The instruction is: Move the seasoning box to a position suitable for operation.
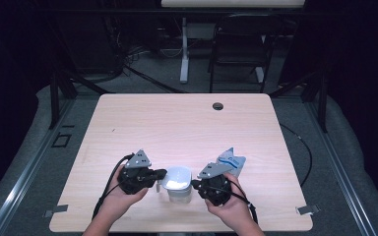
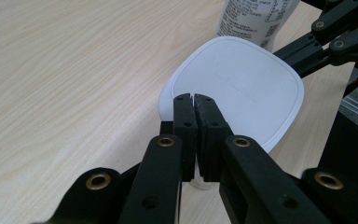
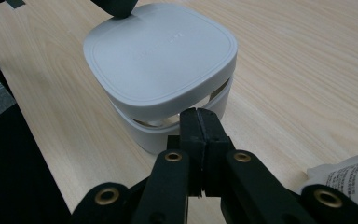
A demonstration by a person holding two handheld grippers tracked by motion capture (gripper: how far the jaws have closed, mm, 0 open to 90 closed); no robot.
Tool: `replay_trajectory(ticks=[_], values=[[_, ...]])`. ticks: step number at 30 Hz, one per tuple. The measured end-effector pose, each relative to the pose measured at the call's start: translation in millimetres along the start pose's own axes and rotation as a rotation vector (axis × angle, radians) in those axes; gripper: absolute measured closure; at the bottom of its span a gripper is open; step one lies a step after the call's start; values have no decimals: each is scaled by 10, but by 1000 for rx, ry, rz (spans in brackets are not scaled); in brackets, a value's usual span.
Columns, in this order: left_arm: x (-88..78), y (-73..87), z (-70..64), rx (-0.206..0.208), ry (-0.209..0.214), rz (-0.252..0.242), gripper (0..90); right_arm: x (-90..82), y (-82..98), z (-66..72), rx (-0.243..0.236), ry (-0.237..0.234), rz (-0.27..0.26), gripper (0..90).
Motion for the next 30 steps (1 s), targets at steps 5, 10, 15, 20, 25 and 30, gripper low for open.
replay_trajectory(ticks=[5, 10, 15, 20, 25, 30], values=[[-2, 2, 0, -2, 1, -1, 878, -5, -7, 3, 1, 1, -3, 900], [-2, 2, 0, -1, 0, -1, 875, -10, -15, 6, 1, -1, -7, 898], [-3, 2, -5, -6, 2, 0, 868, -22, -27, 4, 5, -4, -11, 893], [-19, 0, 6, -6, 2, 1, 827, -37, -48, 7, 8, -7, -20, 893], [-44, -12, 21, -10, -5, -18, 778, -50, -58, 5, 12, -9, -25, 893], [-86, -17, 87, -18, -38, -40, 695, -68, -82, 15, 24, -17, -36, 893]])
Point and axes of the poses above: each handheld gripper's, and its own axes: x roughly forward along the jaws, y roughly out of its underside, z roughly to its left, the point moved 10 cm from there along x, roughly forward along the jaws, and after that the axes turned 14 degrees about y, right-handed, at the moved point
